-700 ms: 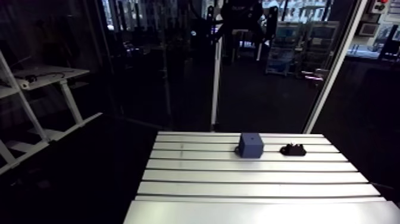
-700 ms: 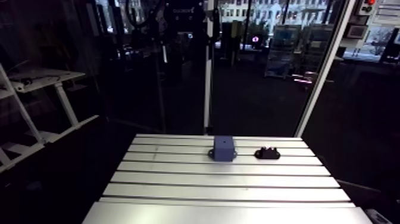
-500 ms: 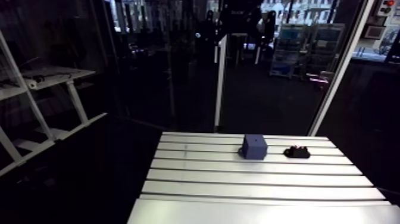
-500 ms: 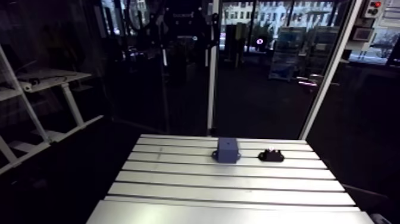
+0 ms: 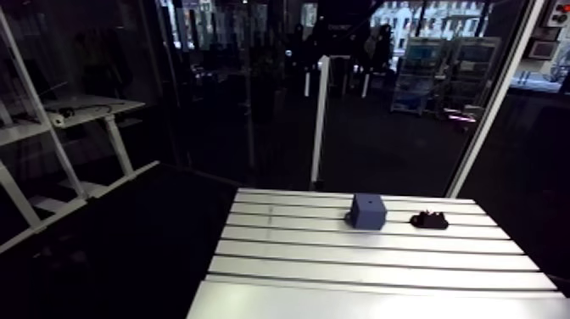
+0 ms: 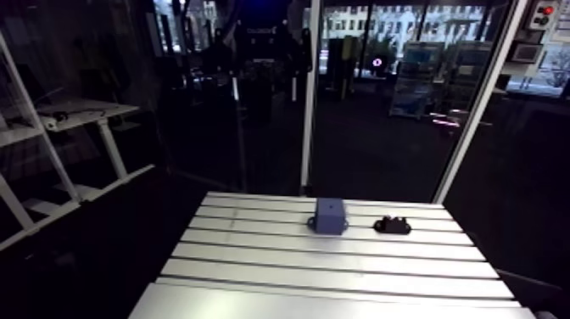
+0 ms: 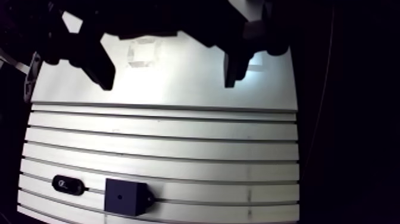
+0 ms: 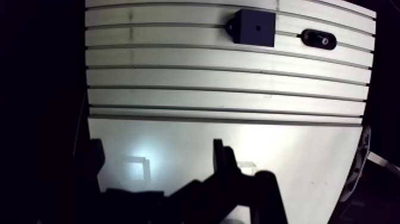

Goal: Pick up the M10 bolt and insert it into the hole until fully seated.

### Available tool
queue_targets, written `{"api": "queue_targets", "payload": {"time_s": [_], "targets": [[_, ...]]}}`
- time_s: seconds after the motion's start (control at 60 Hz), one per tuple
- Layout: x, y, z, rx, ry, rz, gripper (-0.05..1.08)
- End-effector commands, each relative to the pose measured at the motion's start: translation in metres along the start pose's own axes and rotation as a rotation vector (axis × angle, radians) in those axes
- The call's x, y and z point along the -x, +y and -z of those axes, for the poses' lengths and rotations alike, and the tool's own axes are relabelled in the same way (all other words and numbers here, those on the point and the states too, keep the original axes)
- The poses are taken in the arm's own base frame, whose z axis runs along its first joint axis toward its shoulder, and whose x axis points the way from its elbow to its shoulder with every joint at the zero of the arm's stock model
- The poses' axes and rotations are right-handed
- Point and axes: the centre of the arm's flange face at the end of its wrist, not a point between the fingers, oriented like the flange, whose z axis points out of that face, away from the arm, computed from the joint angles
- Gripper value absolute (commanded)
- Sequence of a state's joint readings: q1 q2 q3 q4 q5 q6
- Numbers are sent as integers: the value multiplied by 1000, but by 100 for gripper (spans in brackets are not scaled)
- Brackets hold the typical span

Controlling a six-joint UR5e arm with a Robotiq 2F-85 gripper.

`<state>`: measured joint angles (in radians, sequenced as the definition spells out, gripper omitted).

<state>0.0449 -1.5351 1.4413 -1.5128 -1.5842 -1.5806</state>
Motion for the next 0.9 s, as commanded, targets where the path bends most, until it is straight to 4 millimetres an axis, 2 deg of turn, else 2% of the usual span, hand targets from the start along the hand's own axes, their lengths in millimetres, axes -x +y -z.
{"api": "queue_targets", "payload": {"time_s": [0.017, 0.133, 0.233, 0.283, 0.3, 0.333, 0.517, 0.65, 0.833, 0.867, 0.9], "targets": [[-1, 3, 0, 4, 3, -3, 1], [-3, 11, -3, 6, -1, 43, 1], [-5, 26, -7, 7, 0, 60, 1], [-10, 42, -11, 10, 13, 53, 1], [-10, 42, -11, 10, 13, 53, 1], [-15, 59, -15, 14, 34, 40, 1], [-20, 99, -27, 23, 51, 35, 1], [-30, 139, -31, 45, 116, 19, 1], [-35, 159, -31, 70, 159, 62, 1], [-36, 166, -33, 71, 160, 58, 1], [-41, 182, -42, 71, 156, 33, 1]]}}
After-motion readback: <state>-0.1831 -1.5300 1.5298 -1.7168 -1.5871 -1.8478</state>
